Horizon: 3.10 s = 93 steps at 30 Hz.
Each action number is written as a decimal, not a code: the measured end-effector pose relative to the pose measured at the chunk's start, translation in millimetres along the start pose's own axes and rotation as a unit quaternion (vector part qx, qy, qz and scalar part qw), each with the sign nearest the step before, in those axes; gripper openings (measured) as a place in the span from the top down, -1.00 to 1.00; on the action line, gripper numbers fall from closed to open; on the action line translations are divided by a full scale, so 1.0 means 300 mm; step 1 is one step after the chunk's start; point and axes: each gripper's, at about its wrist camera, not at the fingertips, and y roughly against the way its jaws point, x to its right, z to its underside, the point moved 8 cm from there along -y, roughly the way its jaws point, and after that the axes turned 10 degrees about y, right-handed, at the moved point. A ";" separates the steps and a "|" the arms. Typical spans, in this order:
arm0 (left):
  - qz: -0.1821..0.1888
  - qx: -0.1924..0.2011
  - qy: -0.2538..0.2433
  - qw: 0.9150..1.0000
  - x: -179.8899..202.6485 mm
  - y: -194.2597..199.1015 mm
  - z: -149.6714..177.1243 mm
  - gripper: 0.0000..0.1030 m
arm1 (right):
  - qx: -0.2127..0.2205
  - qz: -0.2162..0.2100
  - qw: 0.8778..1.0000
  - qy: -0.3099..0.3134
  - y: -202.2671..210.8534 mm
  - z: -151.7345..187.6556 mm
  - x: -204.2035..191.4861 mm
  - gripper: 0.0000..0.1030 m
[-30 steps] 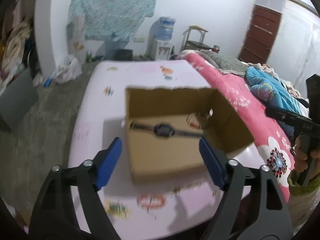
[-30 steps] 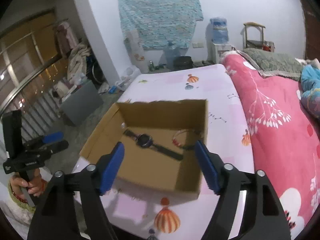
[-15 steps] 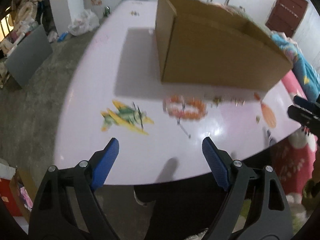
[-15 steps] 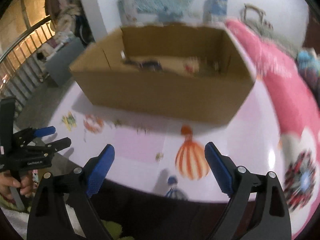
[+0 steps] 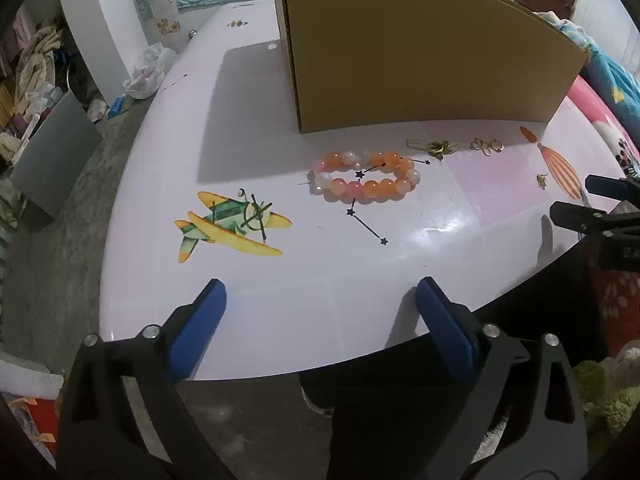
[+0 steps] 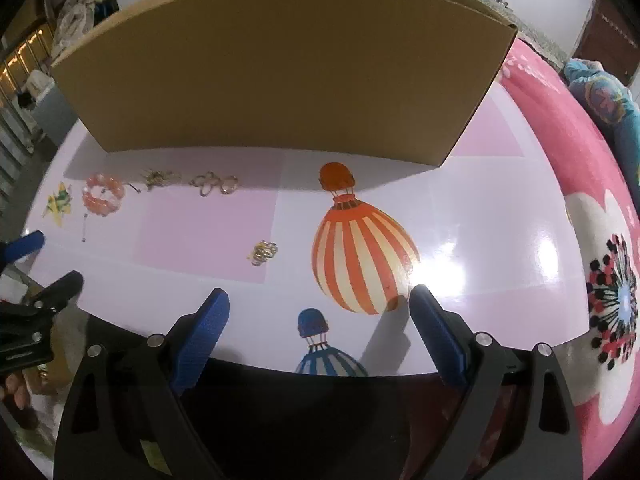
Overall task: Organize jewelry
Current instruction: 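Withdraw the left tool from the box back over the table, then grasp the small gold charm with the right tool while the left tool approaches the gold rings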
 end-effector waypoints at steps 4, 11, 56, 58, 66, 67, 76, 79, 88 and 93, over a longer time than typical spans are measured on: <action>-0.001 -0.006 -0.006 1.000 0.000 -0.002 0.000 -0.84 | 0.000 0.002 1.000 -0.001 -0.004 -0.004 -0.017 -0.76; -0.003 -0.013 -0.017 1.000 0.014 -0.003 -0.003 -0.84 | -0.002 0.000 1.000 -0.010 -0.016 -0.015 -0.024 -0.85; 0.082 0.090 0.015 0.992 0.037 0.176 -0.124 -0.38 | 0.134 -0.216 0.967 -0.032 0.127 -0.094 -0.154 -0.46; 0.086 0.076 0.019 0.993 0.038 0.142 -0.138 -0.18 | 0.123 -0.236 0.963 -0.029 0.102 -0.105 -0.185 -0.28; 0.143 0.064 0.005 0.988 0.109 0.112 -0.166 0.08 | 0.100 -0.214 0.971 -0.035 0.077 -0.049 -0.135 0.21; 0.153 0.064 -0.006 0.986 0.134 0.112 -0.165 0.09 | 0.096 -0.206 0.973 -0.038 0.079 -0.029 -0.116 0.22; 0.180 0.042 -0.067 0.981 0.287 0.059 -0.135 0.21 | 0.057 -0.164 0.984 -0.051 0.075 0.112 -0.008 0.31; 0.176 0.040 -0.066 0.981 0.302 0.046 -0.145 0.22 | 0.064 -0.161 0.984 -0.052 0.060 0.097 0.005 0.33; 0.158 0.032 -0.064 0.985 0.323 0.026 -0.137 0.24 | 0.078 -0.132 0.988 0.018 0.004 0.010 -0.044 0.51; 0.148 0.034 -0.073 0.986 0.336 0.025 -0.131 0.26 | 0.083 -0.105 0.990 0.051 -0.007 -0.009 -0.058 0.64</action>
